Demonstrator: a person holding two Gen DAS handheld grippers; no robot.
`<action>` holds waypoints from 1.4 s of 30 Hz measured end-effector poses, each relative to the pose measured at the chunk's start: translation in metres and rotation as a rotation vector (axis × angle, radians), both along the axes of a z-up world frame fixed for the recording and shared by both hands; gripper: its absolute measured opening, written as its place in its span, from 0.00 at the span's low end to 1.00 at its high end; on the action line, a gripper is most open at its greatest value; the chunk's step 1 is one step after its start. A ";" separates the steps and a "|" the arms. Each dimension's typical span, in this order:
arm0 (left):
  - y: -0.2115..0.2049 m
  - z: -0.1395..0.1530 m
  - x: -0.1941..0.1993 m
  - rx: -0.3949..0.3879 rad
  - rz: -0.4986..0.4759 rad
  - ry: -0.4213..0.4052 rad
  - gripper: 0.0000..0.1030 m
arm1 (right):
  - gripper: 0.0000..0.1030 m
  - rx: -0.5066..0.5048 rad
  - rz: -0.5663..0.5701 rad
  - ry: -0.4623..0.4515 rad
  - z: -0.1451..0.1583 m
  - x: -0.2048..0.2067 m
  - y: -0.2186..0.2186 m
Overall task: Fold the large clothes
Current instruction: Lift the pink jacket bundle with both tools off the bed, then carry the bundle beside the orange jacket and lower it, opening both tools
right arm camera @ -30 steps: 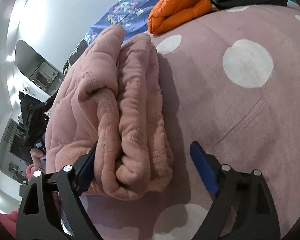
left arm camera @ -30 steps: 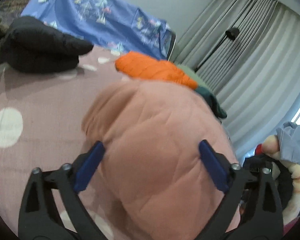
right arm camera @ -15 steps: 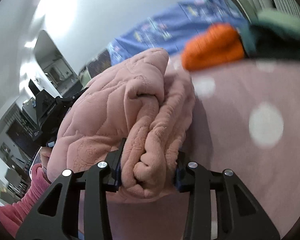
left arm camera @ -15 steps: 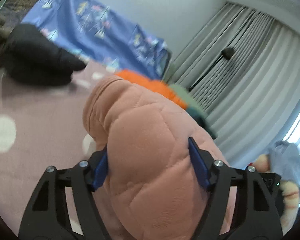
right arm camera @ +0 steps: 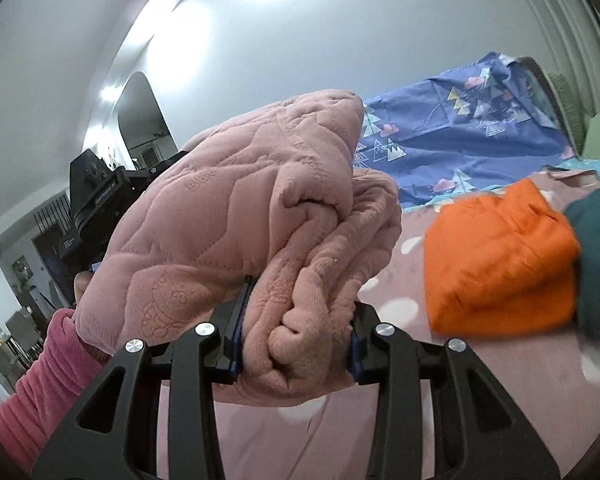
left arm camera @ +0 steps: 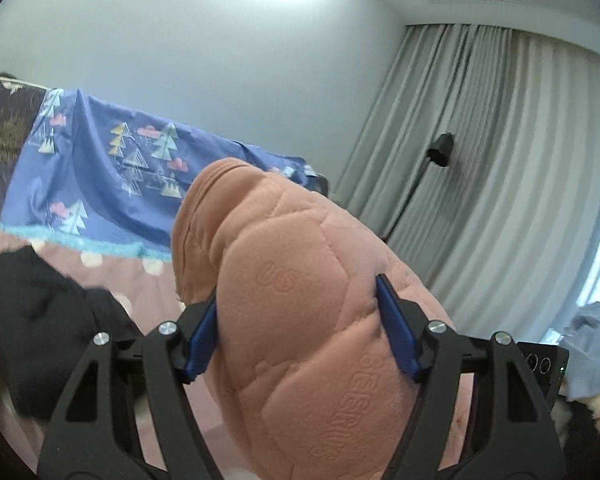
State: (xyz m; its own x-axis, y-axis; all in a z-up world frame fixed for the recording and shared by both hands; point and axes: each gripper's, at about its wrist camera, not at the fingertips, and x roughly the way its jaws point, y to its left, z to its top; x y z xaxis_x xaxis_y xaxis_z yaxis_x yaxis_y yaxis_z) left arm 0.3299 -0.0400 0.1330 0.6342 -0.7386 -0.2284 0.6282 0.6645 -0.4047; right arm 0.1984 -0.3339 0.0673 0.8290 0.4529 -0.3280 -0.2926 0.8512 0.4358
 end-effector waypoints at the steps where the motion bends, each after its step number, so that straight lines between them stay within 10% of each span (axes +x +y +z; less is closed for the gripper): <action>1: -0.002 0.000 0.014 0.015 0.009 -0.004 0.70 | 0.38 0.005 0.002 0.006 0.000 0.011 -0.001; 9: -0.013 -0.057 0.143 0.130 0.191 0.032 0.71 | 0.39 0.023 -0.013 0.138 -0.068 0.170 0.002; 13: -0.019 -0.159 0.205 0.330 0.327 0.247 0.67 | 0.52 -0.057 -0.113 0.513 -0.181 0.246 0.017; 15: -0.028 -0.206 0.204 0.423 0.343 0.244 0.68 | 0.56 -0.088 -0.142 0.390 -0.180 0.235 0.025; 18: -0.013 -0.211 0.192 0.281 0.338 0.197 0.71 | 0.59 -0.099 -0.138 0.396 -0.179 0.235 0.026; 28: -0.005 -0.195 0.169 0.320 0.420 0.230 0.96 | 0.70 -0.253 -0.271 0.348 -0.153 0.204 0.038; 42: 0.011 -0.152 0.019 0.401 0.397 0.187 0.98 | 0.81 -0.407 -0.302 0.264 -0.095 0.057 0.050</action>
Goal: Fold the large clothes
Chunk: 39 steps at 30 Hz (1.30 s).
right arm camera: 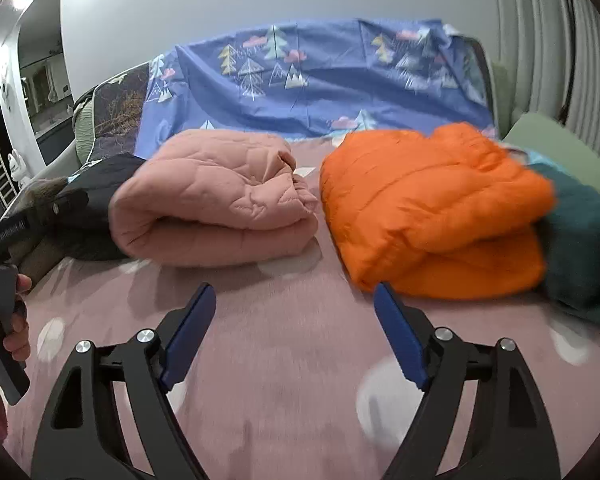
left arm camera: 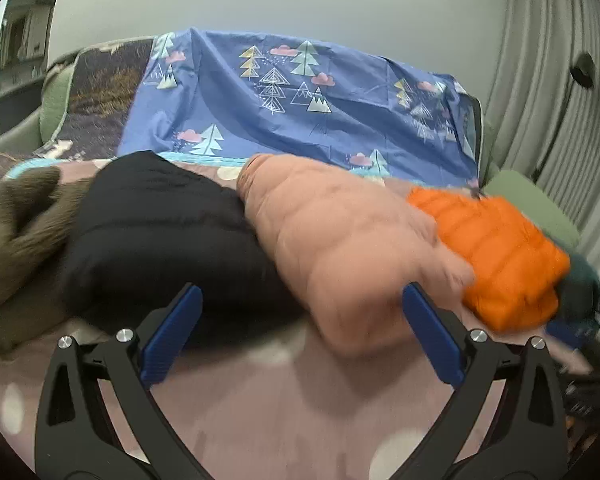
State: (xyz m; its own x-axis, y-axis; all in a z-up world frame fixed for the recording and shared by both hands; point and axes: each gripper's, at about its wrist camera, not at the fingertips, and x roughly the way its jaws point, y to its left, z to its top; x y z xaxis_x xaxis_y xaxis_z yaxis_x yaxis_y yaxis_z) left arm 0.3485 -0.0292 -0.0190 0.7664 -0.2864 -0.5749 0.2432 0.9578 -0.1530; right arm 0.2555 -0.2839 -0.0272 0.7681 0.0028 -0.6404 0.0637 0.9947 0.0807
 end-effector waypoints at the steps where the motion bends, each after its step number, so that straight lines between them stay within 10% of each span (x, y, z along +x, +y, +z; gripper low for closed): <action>1: 0.001 0.002 -0.014 0.021 0.000 -0.009 0.98 | 0.82 -0.006 -0.002 -0.006 0.005 -0.012 0.003; 21: 0.033 0.048 -0.292 0.115 0.006 -0.205 0.98 | 0.90 -0.106 -0.057 -0.199 0.065 -0.249 0.086; 39: 0.033 0.069 -0.391 0.158 0.071 -0.273 0.98 | 0.95 -0.116 -0.095 -0.238 0.059 -0.313 0.096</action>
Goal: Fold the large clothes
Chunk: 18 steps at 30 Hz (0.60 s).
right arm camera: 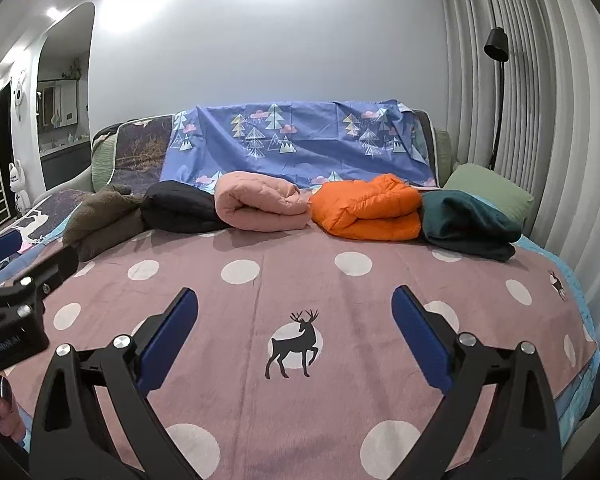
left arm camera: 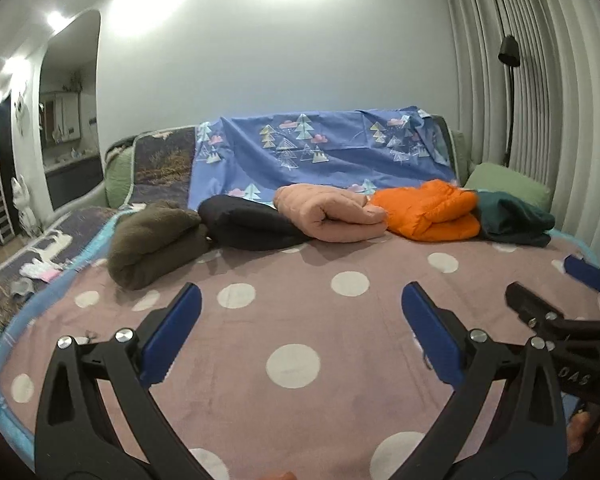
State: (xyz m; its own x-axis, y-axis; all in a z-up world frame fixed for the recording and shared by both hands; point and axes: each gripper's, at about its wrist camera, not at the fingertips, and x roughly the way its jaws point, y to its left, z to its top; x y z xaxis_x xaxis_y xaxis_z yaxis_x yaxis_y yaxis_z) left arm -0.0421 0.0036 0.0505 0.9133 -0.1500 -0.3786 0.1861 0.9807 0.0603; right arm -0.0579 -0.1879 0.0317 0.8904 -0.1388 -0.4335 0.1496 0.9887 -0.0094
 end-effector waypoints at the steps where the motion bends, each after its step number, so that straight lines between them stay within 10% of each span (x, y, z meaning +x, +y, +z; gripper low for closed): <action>1: -0.001 0.000 -0.001 0.007 -0.002 -0.002 0.98 | 0.95 -0.001 -0.001 0.000 0.000 0.000 0.000; 18: -0.008 -0.010 0.003 0.022 -0.033 0.036 0.98 | 0.95 0.003 -0.005 0.019 -0.004 0.001 -0.001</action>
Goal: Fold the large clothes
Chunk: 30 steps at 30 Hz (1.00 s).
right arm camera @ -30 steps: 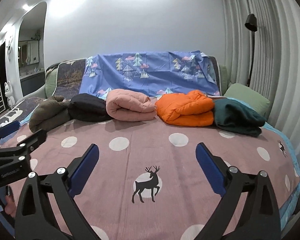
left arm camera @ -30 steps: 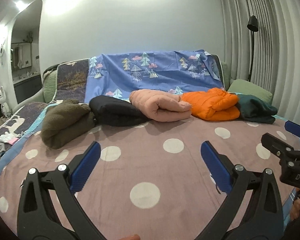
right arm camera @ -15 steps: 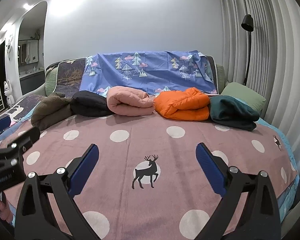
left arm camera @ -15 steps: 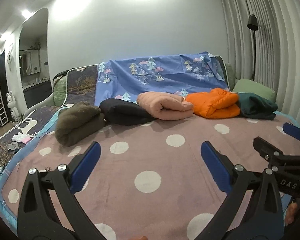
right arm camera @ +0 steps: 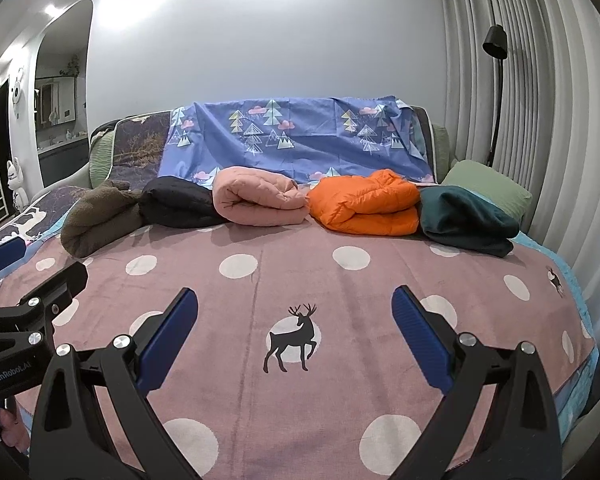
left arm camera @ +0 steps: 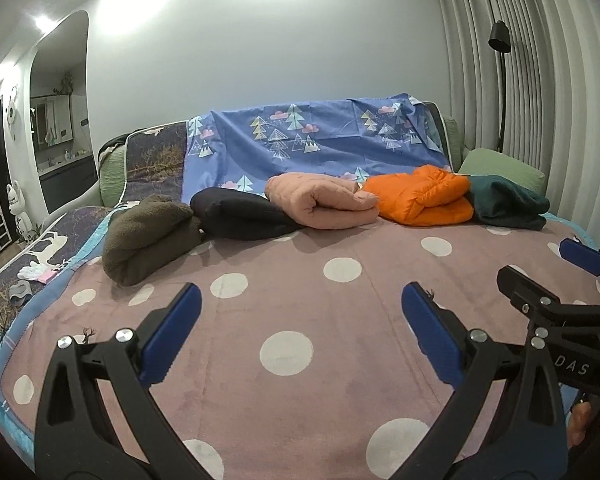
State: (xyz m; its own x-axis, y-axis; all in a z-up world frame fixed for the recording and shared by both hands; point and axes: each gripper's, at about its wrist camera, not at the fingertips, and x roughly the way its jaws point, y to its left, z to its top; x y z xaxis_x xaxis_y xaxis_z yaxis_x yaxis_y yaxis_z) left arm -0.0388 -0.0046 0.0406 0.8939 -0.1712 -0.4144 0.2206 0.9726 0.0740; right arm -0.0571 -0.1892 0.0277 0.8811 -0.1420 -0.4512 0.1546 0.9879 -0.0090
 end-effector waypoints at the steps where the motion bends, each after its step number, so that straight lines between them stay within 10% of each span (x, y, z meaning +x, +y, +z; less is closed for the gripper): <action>1: -0.001 0.000 0.000 0.003 0.003 -0.002 0.98 | 0.95 0.000 -0.001 0.002 -0.001 0.001 -0.001; 30: -0.001 -0.013 0.008 0.020 0.037 0.002 0.98 | 0.95 -0.001 -0.015 0.027 -0.012 0.005 -0.010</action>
State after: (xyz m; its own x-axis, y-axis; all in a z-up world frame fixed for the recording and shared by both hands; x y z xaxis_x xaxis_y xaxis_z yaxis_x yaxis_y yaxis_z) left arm -0.0312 -0.0057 0.0279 0.8986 -0.1297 -0.4192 0.1845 0.9785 0.0926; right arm -0.0521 -0.1988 0.0160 0.8662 -0.1555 -0.4749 0.1692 0.9855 -0.0139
